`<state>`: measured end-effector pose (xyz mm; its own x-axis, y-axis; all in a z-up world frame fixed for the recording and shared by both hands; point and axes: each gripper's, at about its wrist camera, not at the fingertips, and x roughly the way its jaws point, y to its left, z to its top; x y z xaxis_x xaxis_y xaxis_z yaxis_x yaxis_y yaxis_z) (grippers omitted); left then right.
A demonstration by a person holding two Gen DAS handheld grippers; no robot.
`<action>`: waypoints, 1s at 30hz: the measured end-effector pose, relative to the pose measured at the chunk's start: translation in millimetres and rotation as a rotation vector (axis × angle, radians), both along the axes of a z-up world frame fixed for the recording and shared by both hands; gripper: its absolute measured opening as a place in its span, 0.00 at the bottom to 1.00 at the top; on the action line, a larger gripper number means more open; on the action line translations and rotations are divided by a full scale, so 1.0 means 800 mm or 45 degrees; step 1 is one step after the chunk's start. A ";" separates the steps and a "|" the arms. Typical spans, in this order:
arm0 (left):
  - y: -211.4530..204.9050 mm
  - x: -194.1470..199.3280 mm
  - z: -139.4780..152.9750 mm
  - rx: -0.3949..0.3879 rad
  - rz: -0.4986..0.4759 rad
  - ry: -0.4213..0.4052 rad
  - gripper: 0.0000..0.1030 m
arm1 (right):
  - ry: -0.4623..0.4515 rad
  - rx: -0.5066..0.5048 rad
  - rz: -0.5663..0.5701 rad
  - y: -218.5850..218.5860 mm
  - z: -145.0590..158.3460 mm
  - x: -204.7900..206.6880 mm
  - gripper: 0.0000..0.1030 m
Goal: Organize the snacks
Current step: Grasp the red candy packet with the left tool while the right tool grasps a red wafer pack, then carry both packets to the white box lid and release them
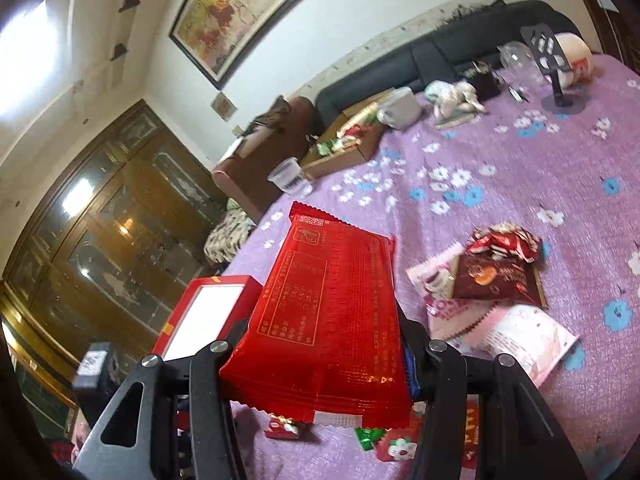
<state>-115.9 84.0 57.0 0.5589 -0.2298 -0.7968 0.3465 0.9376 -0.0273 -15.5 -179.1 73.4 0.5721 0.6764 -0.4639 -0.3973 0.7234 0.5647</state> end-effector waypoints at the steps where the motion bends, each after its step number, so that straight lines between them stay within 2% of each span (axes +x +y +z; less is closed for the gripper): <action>1: 0.006 -0.005 0.007 -0.006 0.018 -0.017 0.30 | -0.026 -0.002 0.000 0.003 0.004 -0.003 0.52; 6: 0.059 -0.031 0.053 -0.030 0.160 -0.154 0.30 | -0.064 -0.012 0.007 0.027 0.023 -0.020 0.52; 10: 0.115 -0.047 0.092 -0.030 0.323 -0.281 0.30 | -0.128 -0.064 0.121 0.094 0.055 -0.035 0.52; 13: 0.157 -0.056 0.106 -0.020 0.457 -0.330 0.31 | -0.160 -0.059 0.247 0.160 0.075 -0.042 0.52; 17: 0.209 -0.069 0.104 -0.034 0.581 -0.337 0.31 | -0.167 -0.052 0.386 0.250 0.081 -0.052 0.52; 21: 0.244 -0.072 0.092 -0.071 0.664 -0.323 0.31 | -0.106 -0.080 0.477 0.316 0.063 -0.062 0.52; 30: 0.274 -0.048 0.056 -0.135 0.706 -0.277 0.31 | -0.034 -0.249 0.479 0.367 0.016 -0.072 0.52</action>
